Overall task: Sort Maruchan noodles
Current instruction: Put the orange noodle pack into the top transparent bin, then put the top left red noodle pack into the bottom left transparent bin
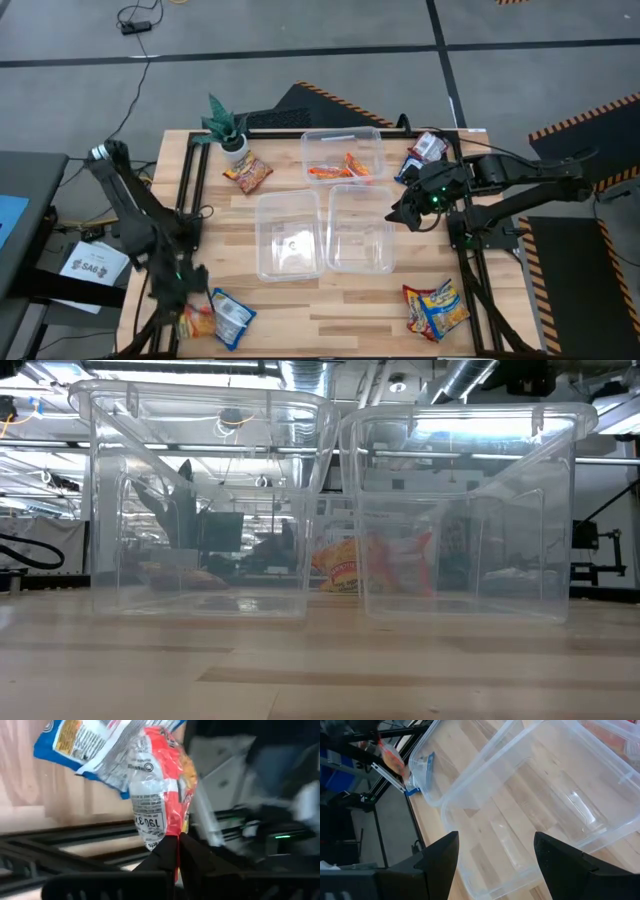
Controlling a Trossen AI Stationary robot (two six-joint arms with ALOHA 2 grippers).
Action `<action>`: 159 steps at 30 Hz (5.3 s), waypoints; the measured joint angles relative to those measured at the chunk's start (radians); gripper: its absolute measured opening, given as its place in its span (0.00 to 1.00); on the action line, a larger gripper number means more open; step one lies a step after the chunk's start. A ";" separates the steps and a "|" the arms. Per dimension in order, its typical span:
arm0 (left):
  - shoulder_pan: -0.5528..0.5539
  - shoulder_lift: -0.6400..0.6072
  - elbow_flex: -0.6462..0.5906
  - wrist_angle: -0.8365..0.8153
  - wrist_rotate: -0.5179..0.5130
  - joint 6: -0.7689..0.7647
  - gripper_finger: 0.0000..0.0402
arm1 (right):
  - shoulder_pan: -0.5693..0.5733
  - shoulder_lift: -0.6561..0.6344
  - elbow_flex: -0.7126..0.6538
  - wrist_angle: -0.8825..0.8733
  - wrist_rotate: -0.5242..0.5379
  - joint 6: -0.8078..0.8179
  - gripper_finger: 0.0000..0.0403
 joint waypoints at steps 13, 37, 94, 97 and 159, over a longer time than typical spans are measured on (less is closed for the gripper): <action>0.250 -0.488 0.102 0.076 -0.521 -0.095 0.00 | 0.000 0.000 0.000 0.000 0.000 -0.003 0.70; 1.049 -0.071 0.138 0.648 -0.489 0.830 0.00 | -0.167 0.000 0.000 0.369 0.000 -0.086 0.70; 1.430 -0.074 0.012 0.045 -0.587 0.471 0.72 | -0.221 0.000 0.000 0.557 0.001 -0.221 0.70; 1.418 -0.060 -0.097 0.073 -0.611 0.351 0.72 | -0.221 0.000 0.000 0.551 0.001 -0.221 0.70; 1.387 -0.472 -0.330 0.553 -0.503 0.361 0.00 | -0.221 0.000 0.000 0.546 0.006 -0.186 0.70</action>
